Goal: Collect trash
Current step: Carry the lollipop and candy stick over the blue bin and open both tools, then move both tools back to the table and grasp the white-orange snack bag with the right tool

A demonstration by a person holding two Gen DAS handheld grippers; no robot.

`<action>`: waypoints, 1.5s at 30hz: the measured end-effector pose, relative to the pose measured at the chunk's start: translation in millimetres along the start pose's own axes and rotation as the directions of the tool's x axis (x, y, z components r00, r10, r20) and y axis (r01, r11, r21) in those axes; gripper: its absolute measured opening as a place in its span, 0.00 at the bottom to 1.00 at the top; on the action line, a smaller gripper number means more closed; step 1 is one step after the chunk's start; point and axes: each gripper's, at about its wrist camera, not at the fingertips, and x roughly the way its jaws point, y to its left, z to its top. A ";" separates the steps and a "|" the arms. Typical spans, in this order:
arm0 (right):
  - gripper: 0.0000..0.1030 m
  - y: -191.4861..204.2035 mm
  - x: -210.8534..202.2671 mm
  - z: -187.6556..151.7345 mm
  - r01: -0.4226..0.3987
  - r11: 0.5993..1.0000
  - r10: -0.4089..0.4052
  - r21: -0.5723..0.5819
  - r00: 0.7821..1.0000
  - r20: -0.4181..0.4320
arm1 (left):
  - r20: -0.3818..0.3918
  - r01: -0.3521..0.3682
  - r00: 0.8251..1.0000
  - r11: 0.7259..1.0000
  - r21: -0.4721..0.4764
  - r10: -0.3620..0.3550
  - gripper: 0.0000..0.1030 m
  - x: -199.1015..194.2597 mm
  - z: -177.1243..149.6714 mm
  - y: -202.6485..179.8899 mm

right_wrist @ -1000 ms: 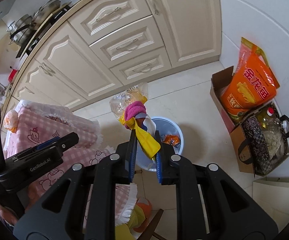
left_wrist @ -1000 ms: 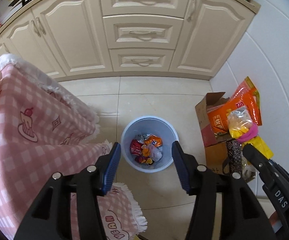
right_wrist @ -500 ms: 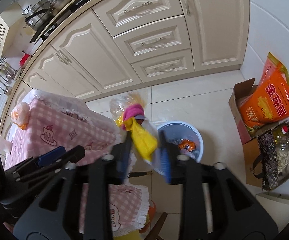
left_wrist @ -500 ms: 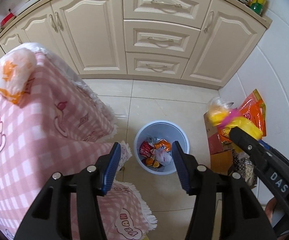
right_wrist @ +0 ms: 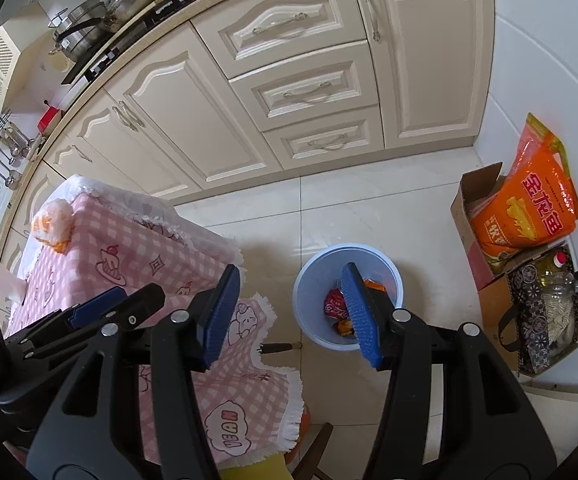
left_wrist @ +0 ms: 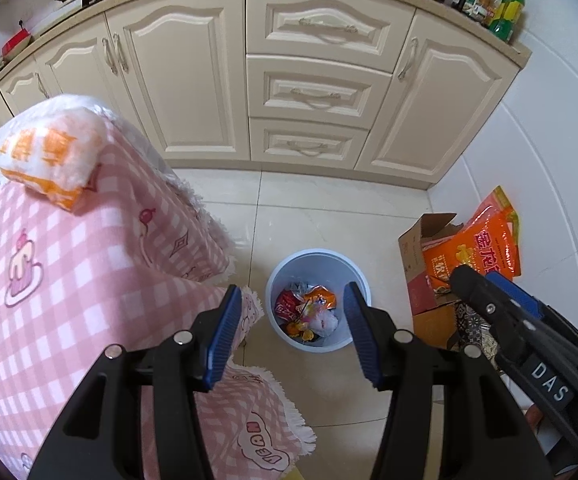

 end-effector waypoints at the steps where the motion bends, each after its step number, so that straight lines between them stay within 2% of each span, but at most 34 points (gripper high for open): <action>1: 0.51 3.7 -5.1 -1.0 0.000 1.000 0.000 -0.007 1.000 0.009 | 0.008 0.003 1.000 1.000 0.001 -0.003 0.51 -4.4 -0.7 1.1; 5: 0.52 18.7 -20.7 -6.1 -0.001 1.000 0.002 -0.029 0.999 0.036 | 0.049 0.010 0.999 1.000 0.004 -0.011 0.51 -26.6 -5.8 6.6; 12: 0.64 51.8 -43.1 -12.4 -0.002 0.997 0.008 -0.071 0.996 0.087 | 0.117 0.018 0.993 1.000 -0.015 -0.016 0.52 -67.1 -17.3 30.1; 18: 0.74 95.9 -53.8 -15.0 -0.024 0.990 0.041 -0.141 0.992 0.119 | 0.178 0.009 0.984 0.998 -0.067 0.003 0.55 -101.7 -24.3 71.7; 23: 0.80 142.9 -47.9 -13.6 -0.045 0.971 0.074 -0.235 0.991 0.116 | 0.217 -0.022 0.975 0.991 -0.134 0.051 0.60 -123.6 -27.4 118.7; 30: 0.84 206.6 -20.6 -6.1 -0.073 0.927 0.111 -0.367 0.990 0.083 | 0.233 -0.095 0.960 0.965 -0.244 0.153 0.65 -142.4 -29.0 186.6; 35: 0.84 248.2 11.2 -2.3 -0.061 0.883 0.096 -0.465 0.994 0.052 | 0.221 -0.146 0.950 0.940 -0.308 0.220 0.67 -146.0 -31.4 230.8; 42: 0.84 291.2 67.0 1.8 0.023 0.798 0.025 -0.602 0.997 0.070 | 0.179 -0.164 0.953 0.912 -0.375 0.245 0.71 -142.5 -33.6 286.2; 44: 0.83 299.1 79.6 0.9 0.030 0.775 0.026 -0.631 0.996 0.079 | 0.170 -0.162 0.955 0.905 -0.394 0.245 0.72 -141.2 -34.5 300.9; 45: 0.79 301.5 84.0 0.0 0.032 0.767 0.028 -0.641 0.996 0.084 | 0.164 -0.163 0.955 0.899 -0.405 0.247 0.72 -141.2 -35.4 310.1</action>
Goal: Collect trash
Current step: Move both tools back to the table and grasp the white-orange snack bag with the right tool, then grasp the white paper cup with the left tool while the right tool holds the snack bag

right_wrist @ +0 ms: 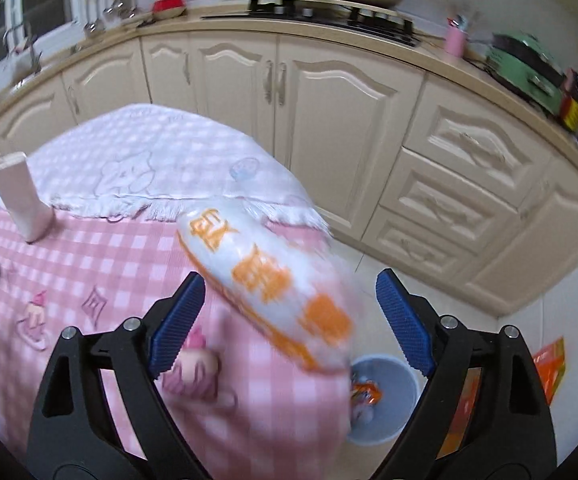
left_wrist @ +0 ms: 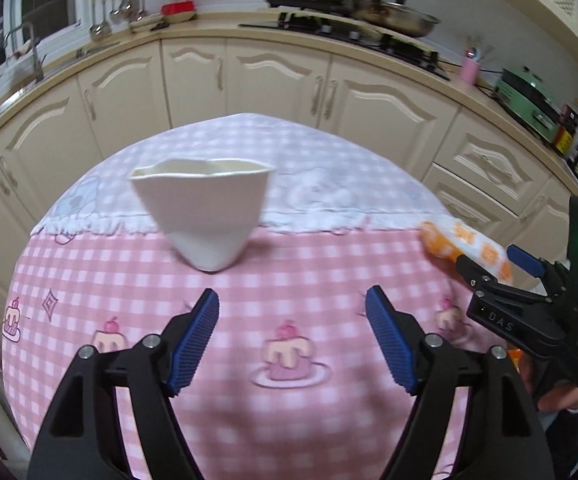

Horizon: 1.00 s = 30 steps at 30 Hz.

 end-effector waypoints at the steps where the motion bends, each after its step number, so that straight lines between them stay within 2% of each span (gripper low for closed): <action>1: 0.68 2.4 4.5 0.5 -0.006 1.000 0.006 -0.007 1.000 0.001 | -0.003 -0.003 1.000 1.000 -0.008 0.003 0.72 1.7 1.9 6.5; 3: 0.56 5.0 9.4 2.8 -0.025 1.000 0.025 0.001 1.000 0.002 | -0.007 -0.004 1.000 1.000 -0.021 0.004 0.72 5.3 5.7 20.5; 5: 0.50 8.7 7.5 6.3 -0.060 0.998 0.060 0.005 0.998 0.019 | -0.009 -0.005 1.000 1.000 -0.028 0.005 0.73 8.8 10.2 33.2; 10: 0.49 19.6 -3.9 17.7 -0.150 0.987 0.147 0.049 0.988 0.053 | -0.002 0.025 1.000 1.000 -0.001 -0.025 0.73 13.1 19.4 59.6; 14: 0.49 28.1 -10.7 27.2 -0.235 0.967 0.230 0.096 0.971 0.062 | 0.047 0.076 0.996 0.995 0.060 -0.079 0.75 15.8 29.8 84.4; 17: 0.49 37.9 -14.9 32.2 -0.255 0.962 0.250 0.094 0.966 0.065 | 0.050 0.098 0.994 0.991 0.087 -0.102 0.76 29.8 39.7 98.6; 21: 0.49 50.9 -21.3 33.7 -0.283 0.956 0.278 0.080 0.958 0.067 | 0.104 0.208 0.972 0.977 0.052 -0.213 0.75 45.7 49.4 114.9; 22: 0.49 52.5 -21.9 33.4 -0.281 0.957 0.276 0.075 0.959 0.066 | 0.116 0.252 0.960 0.967 0.040 -0.255 0.74 48.2 50.6 118.2; 23: 0.49 54.0 -22.7 32.7 -0.279 0.958 0.274 0.074 0.960 0.064 | 0.117 0.309 0.943 0.950 0.041 -0.312 0.68 50.8 50.8 119.9; 24: 0.49 54.4 -22.8 32.1 -0.278 0.957 0.274 0.078 0.960 0.059 | 0.105 0.337 0.935 0.940 0.048 -0.340 0.51 54.5 50.5 119.6; 25: 0.49 54.1 -22.7 31.7 -0.276 0.958 0.272 0.082 0.961 0.058 | 0.083 0.338 0.936 0.940 0.051 -0.342 0.34 60.6 50.5 118.9; 26: 0.49 53.3 -23.7 31.2 -0.270 0.959 0.265 0.089 0.962 0.059 | 0.070 0.328 0.941 0.944 0.043 -0.330 0.32 65.6 50.0 119.5; 28: 0.49 50.4 -27.0 28.8 -0.266 0.958 0.261 0.103 0.963 0.064 | 0.080 0.360 0.930 0.933 0.010 -0.360 0.29 69.8 49.3 125.2; 29: 0.49 47.6 -29.3 27.5 -0.265 0.958 0.259 0.112 0.964 0.069 | 0.079 0.377 0.923 0.926 0.004 -0.376 0.24 67.7 48.8 125.5; 30: 0.49 44.9 -31.8 25.8 -0.262 0.957 0.254 0.121 0.964 0.073 | 0.089 0.375 0.923 0.927 0.012 -0.375 0.23 63.9 47.2 123.7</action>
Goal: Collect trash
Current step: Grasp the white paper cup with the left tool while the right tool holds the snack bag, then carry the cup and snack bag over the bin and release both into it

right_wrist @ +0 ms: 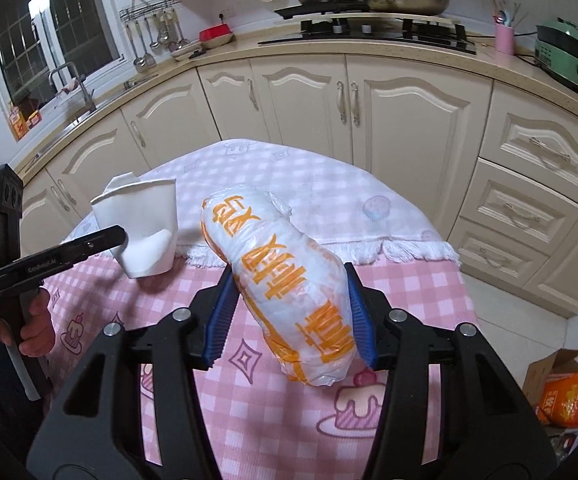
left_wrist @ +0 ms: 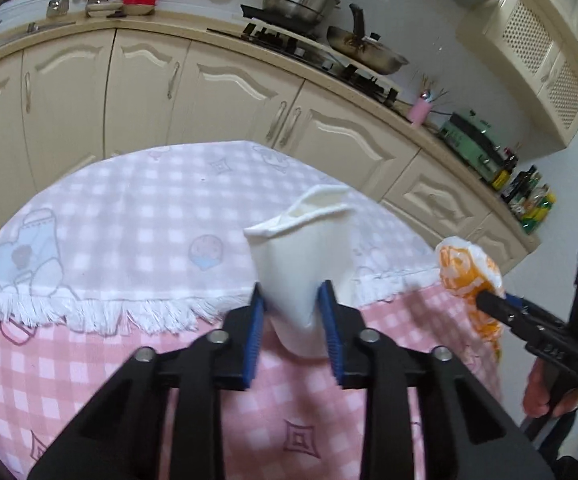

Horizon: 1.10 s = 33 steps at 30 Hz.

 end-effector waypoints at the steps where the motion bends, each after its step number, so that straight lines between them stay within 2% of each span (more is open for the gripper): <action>1: 0.49 -2.0 -2.7 -1.8 0.004 1.000 -0.004 0.008 1.000 0.004 | 0.018 -0.017 1.000 1.000 0.019 0.017 0.22 -2.9 -1.7 -5.1; 3: 0.49 -6.9 -11.8 -5.9 0.008 1.000 -0.008 0.030 1.000 0.015 | 0.042 -0.060 0.997 0.997 0.057 0.058 0.22 -7.1 -4.6 -15.1; 8: 0.49 -18.9 -33.6 -16.5 0.024 0.998 -0.027 0.063 0.999 0.036 | 0.110 -0.110 0.990 0.979 0.175 0.091 0.22 -22.7 -13.4 -64.9; 11: 0.49 -29.8 -48.4 -23.8 0.035 0.996 -0.039 0.088 0.998 0.051 | 0.127 -0.099 0.989 0.967 0.236 0.070 0.22 -30.1 -19.6 -99.3; 16: 0.49 -62.1 -78.3 -42.4 0.069 0.986 -0.081 0.150 0.994 0.071 | 0.109 -0.044 0.994 0.942 0.333 0.008 0.22 -28.7 -35.6 -162.1; 19: 0.49 -93.8 -102.3 -58.9 0.102 0.972 -0.121 0.212 0.989 0.080 | 0.079 -0.008 0.997 0.920 0.392 -0.025 0.22 -21.4 -49.2 -206.1; 22: 0.49 -121.3 -125.0 -76.1 0.132 0.958 -0.160 0.256 0.983 0.089 | 0.017 0.051 0.998 0.894 0.445 -0.065 0.22 -7.6 -63.5 -250.5; 26: 0.49 -167.0 -154.9 -105.0 0.188 0.925 -0.224 0.330 0.972 0.072 | -0.072 0.138 0.990 0.859 0.493 -0.117 0.23 14.5 -88.1 -313.0; 30: 0.49 -210.0 -178.9 -134.0 0.244 0.887 -0.284 0.391 0.958 0.047 | -0.141 0.178 0.983 0.828 0.532 -0.121 0.23 39.3 -112.2 -362.3; 33: 0.49 -241.9 -191.6 -155.0 0.290 0.854 -0.329 0.432 0.944 0.016 | -0.231 0.218 0.967 0.804 0.554 -0.103 0.23 67.4 -132.0 -398.1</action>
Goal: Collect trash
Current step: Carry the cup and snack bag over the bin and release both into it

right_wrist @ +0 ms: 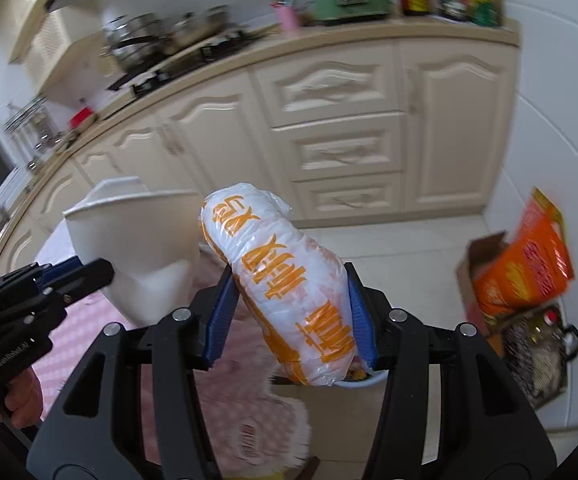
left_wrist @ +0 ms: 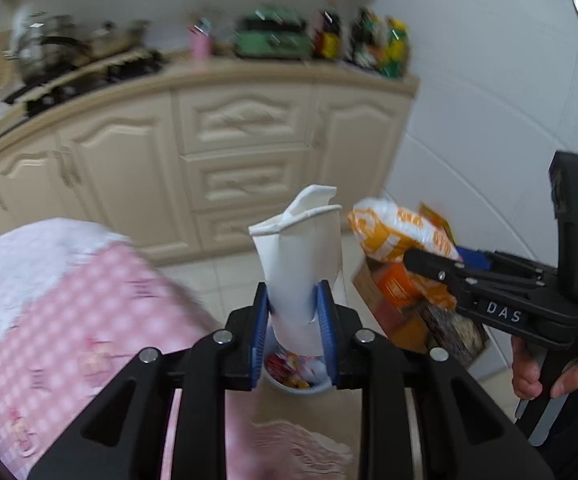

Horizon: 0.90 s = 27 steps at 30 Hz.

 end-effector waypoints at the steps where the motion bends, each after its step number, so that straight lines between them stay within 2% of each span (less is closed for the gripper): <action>1: 0.49 -10.8 0.6 -1.1 0.022 1.000 -0.022 0.010 1.000 -0.002 | -0.034 0.009 0.999 1.000 0.009 -0.009 0.23 14.1 2.3 -11.1; 5: 0.49 -51.4 5.5 -7.1 0.062 0.996 -0.061 0.059 0.998 -0.021 | -0.124 0.001 0.992 1.000 0.026 0.002 0.23 60.9 10.1 -38.2; 10: 0.49 -78.0 22.4 -9.7 0.084 0.991 -0.079 0.100 0.995 -0.061 | -0.183 -0.043 0.982 0.999 0.002 0.042 0.25 101.5 19.8 -42.0; 11: 0.49 -80.7 25.8 -9.9 0.085 0.991 -0.079 0.102 0.995 -0.067 | -0.198 -0.062 0.978 0.998 -0.003 0.061 0.28 108.3 20.2 -41.3; 12: 0.49 -82.5 28.3 -10.3 0.083 0.991 -0.076 0.104 0.995 -0.071 | -0.215 -0.085 0.973 0.996 -0.008 0.081 0.38 111.8 19.4 -40.3; 13: 0.49 -84.0 31.4 -10.3 0.079 0.991 -0.071 0.106 0.995 -0.076 | -0.228 -0.099 0.969 0.995 -0.016 0.093 0.45 113.6 20.1 -36.0; 16: 0.50 -82.2 42.7 -8.8 0.079 0.991 -0.069 0.109 0.993 -0.096 | -0.258 -0.102 0.962 0.994 -0.028 0.092 0.46 117.7 19.7 -25.0; 20: 0.50 -68.0 59.6 -5.1 0.065 0.994 -0.055 0.083 0.991 -0.125 | -0.243 -0.137 0.962 0.989 -0.050 0.121 0.46 107.9 17.3 -11.9; 22: 0.52 -58.6 66.8 -2.4 0.045 0.996 -0.035 0.072 0.990 -0.137 | -0.241 -0.145 0.962 0.988 -0.059 0.127 0.46 103.6 17.6 -7.1; 24: 0.58 -50.5 70.9 -0.5 0.033 0.997 -0.023 0.068 0.989 -0.147 | -0.234 -0.161 0.962 0.985 -0.060 0.143 0.46 98.0 16.5 -2.5; 27: 0.60 -40.7 71.4 2.4 0.029 0.998 -0.020 0.059 0.990 -0.140 | -0.231 -0.173 0.961 0.983 -0.066 0.154 0.46 92.3 14.5 4.4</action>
